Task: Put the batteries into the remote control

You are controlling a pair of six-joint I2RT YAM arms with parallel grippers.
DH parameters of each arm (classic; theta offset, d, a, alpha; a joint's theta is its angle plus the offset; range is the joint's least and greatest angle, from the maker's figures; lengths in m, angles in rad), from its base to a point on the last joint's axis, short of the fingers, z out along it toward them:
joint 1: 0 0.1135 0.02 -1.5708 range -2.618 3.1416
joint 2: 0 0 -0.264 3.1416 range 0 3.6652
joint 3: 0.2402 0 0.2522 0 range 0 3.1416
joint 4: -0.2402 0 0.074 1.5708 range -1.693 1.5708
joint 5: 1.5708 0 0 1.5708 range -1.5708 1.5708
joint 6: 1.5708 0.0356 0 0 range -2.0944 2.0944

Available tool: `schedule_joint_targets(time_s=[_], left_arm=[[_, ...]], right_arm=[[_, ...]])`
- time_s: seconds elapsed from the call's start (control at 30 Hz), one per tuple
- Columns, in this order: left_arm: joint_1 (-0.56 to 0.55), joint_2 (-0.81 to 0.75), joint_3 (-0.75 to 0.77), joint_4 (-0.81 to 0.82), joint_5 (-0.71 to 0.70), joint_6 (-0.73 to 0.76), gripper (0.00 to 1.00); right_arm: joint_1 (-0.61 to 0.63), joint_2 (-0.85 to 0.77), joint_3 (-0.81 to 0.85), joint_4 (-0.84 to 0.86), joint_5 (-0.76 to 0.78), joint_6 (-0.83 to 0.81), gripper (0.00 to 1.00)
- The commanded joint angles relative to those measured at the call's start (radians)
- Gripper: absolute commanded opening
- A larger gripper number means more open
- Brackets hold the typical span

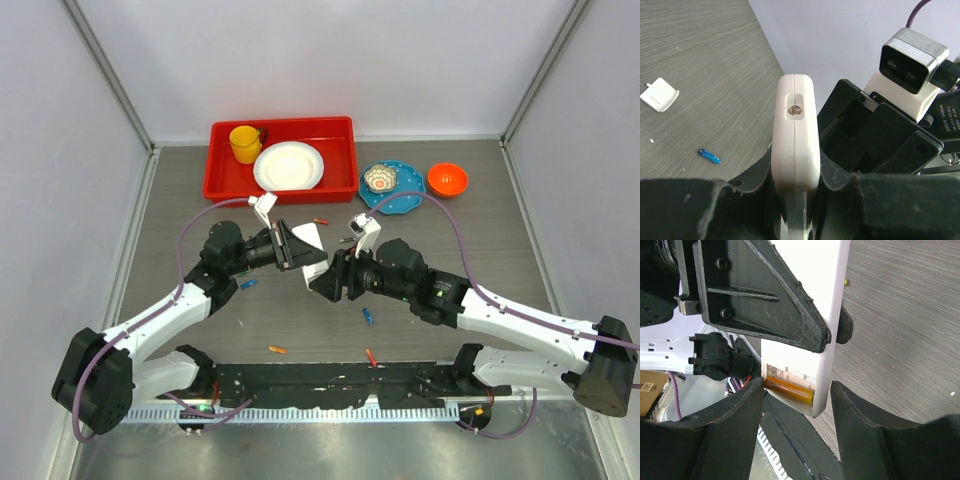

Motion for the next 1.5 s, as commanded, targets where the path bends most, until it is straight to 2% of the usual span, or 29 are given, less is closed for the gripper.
schedule_joint_targets(time_s=[0.0, 0.17, 0.23, 0.77, 1.03, 1.47], left_arm=[[-0.002, -0.015, 0.042, 0.022, -0.005, 0.013, 0.00], [-0.003, -0.012, 0.039, 0.015, -0.008, 0.020, 0.00], [-0.002, -0.010, 0.038, 0.014, -0.008, 0.022, 0.00], [-0.003, -0.004, 0.025, 0.012, -0.011, 0.030, 0.00], [-0.003, -0.015, 0.007, 0.041, -0.049, 0.022, 0.00], [-0.002, -0.012, -0.010, 0.135, -0.075, -0.026, 0.00]], right_arm=[[-0.006, 0.002, 0.036, -0.012, 0.013, -0.023, 0.61], [-0.006, 0.003, 0.035, 0.003, -0.019, -0.025, 0.65], [-0.008, 0.005, 0.035, 0.014, -0.039, -0.023, 0.69], [-0.011, -0.034, 0.035, 0.081, -0.028, 0.012, 0.80], [-0.014, -0.130, -0.078, 0.166, 0.106, 0.093, 0.80], [-0.017, -0.077, -0.111, 0.179, 0.075, 0.107, 0.74]])
